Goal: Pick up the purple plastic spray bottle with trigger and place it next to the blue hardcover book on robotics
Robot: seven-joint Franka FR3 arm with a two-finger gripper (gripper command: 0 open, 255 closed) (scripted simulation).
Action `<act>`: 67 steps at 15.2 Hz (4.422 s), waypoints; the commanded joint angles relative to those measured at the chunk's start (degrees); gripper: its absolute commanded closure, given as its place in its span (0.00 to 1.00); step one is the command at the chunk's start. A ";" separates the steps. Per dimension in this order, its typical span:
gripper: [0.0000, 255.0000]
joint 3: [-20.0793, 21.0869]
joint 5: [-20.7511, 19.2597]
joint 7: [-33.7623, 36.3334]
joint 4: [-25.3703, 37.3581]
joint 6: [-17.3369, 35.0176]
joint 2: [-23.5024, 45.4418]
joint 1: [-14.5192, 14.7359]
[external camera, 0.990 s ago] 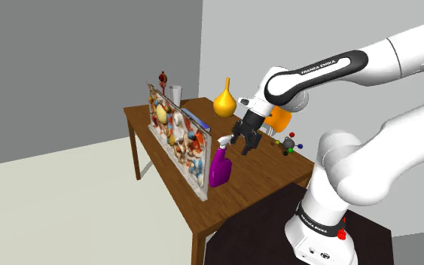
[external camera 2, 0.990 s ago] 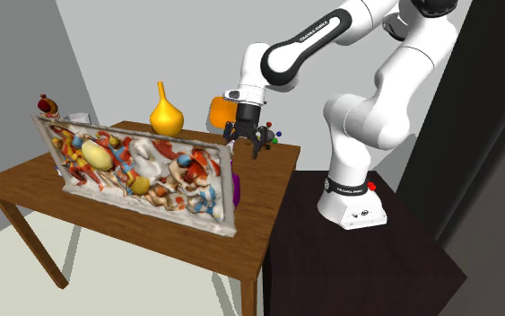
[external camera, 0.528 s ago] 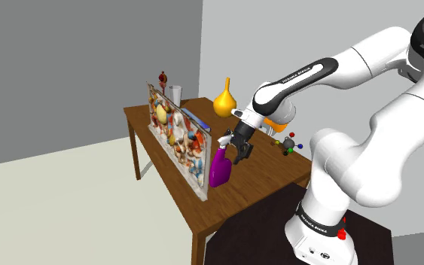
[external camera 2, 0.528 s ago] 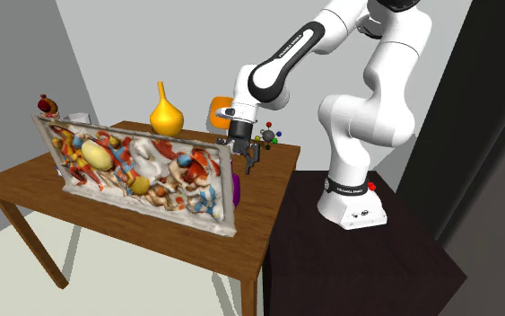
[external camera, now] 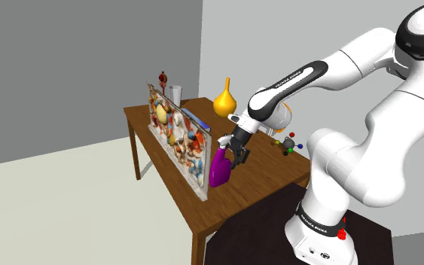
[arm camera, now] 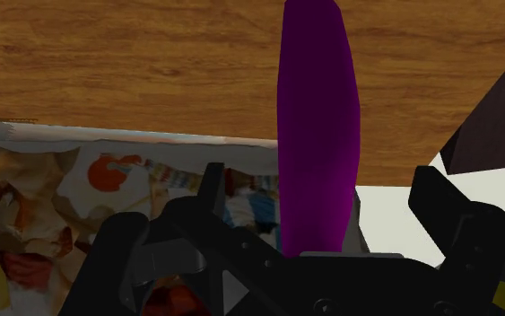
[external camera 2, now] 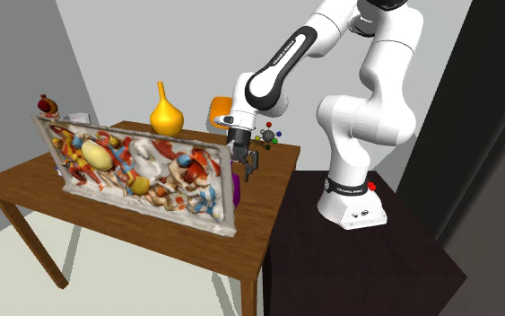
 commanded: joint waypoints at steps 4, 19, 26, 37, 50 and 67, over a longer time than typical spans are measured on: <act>1.00 -0.09 0.05 -0.02 -0.02 0.11 0.05 0.14; 1.00 7.63 -2.16 4.23 0.73 -5.73 -3.59 -6.91; 1.00 14.14 -3.65 8.46 2.36 -12.36 -7.91 -11.99; 1.00 21.31 -4.07 13.73 6.41 -22.01 -13.47 -15.80; 1.00 27.14 -3.00 18.53 13.12 -32.07 -17.31 -16.83; 1.00 32.25 -0.83 23.46 24.46 -43.52 -18.28 -15.65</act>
